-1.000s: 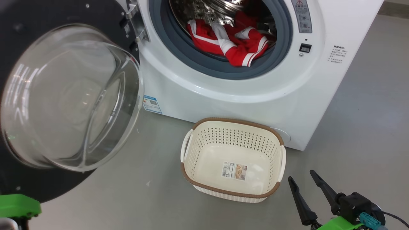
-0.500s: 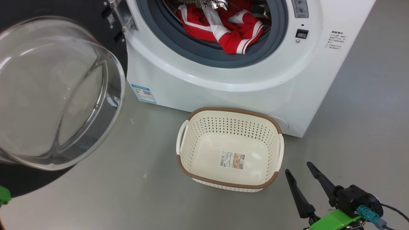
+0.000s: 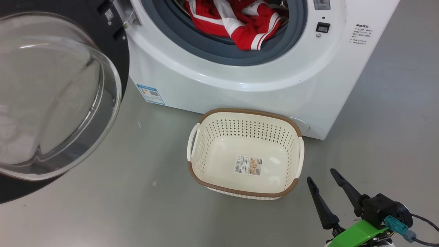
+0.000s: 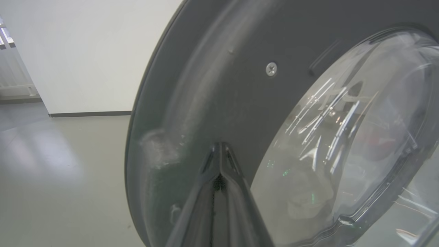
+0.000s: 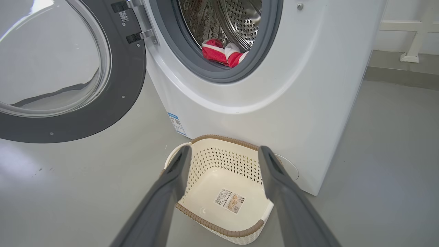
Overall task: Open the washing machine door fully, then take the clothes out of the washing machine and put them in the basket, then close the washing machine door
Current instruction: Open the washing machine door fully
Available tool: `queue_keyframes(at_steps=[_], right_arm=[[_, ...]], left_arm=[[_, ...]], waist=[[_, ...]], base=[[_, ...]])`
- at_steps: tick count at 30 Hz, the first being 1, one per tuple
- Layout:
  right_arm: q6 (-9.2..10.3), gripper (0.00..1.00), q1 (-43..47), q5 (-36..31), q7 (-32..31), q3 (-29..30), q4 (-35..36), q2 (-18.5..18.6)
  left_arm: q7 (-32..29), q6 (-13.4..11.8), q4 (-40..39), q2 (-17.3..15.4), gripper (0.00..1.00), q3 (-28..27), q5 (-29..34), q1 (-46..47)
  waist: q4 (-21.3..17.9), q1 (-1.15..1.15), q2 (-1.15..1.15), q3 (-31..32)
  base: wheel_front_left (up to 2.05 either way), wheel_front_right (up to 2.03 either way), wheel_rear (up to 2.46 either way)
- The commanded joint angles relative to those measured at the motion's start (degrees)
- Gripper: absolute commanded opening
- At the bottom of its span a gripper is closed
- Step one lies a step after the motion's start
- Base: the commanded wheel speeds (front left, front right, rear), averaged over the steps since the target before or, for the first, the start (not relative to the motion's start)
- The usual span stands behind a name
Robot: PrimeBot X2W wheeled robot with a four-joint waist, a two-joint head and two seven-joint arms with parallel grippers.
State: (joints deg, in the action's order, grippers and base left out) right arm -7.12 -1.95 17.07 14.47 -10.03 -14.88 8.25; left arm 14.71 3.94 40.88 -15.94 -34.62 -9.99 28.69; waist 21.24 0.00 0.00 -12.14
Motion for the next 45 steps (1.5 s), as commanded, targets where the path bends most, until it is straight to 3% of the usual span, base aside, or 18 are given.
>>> queue_keyframes(at_steps=[1, 15, 29, 36, 45], right_arm=[[-0.36, 1.00, -1.69, -0.11, 0.52, -1.44, 1.37, 0.45], [-0.36, 1.00, -1.96, 0.02, 0.52, -2.25, 1.17, 0.07], [-0.36, 1.00, -0.59, 0.32, 0.52, -2.25, 0.85, -0.32], [-0.36, 1.00, 0.29, 0.50, 0.52, -2.09, 0.87, -0.47], [-0.36, 1.00, 0.84, 0.65, 0.52, -1.52, 1.17, -0.43]], left_arm=[[0.29, 0.24, -0.83, -4.42, 0.00, -1.90, 0.93, 1.51], [0.29, 1.91, 1.85, -4.61, 0.00, -4.37, 2.50, 3.53], [0.29, 3.21, -1.41, -0.80, 0.00, -4.72, 2.88, -0.82], [0.29, 3.49, -4.42, 1.26, 0.00, -2.78, 2.49, -3.97], [0.29, 3.54, -11.72, 3.96, 0.00, 3.88, -1.48, -10.41]], waist=[[-0.08, 0.00, 0.00, -0.18], [-0.32, 0.00, 0.00, -0.45], [0.11, 0.00, 0.00, 2.54], [0.51, 0.00, 0.00, 4.03], [0.27, 0.00, 0.00, 5.40]], base=[[0.00, 0.00, 0.00], [0.00, 0.00, 0.00], [0.00, 0.00, 0.00], [0.00, 0.00, 0.00], [0.00, 0.00, 0.00]])
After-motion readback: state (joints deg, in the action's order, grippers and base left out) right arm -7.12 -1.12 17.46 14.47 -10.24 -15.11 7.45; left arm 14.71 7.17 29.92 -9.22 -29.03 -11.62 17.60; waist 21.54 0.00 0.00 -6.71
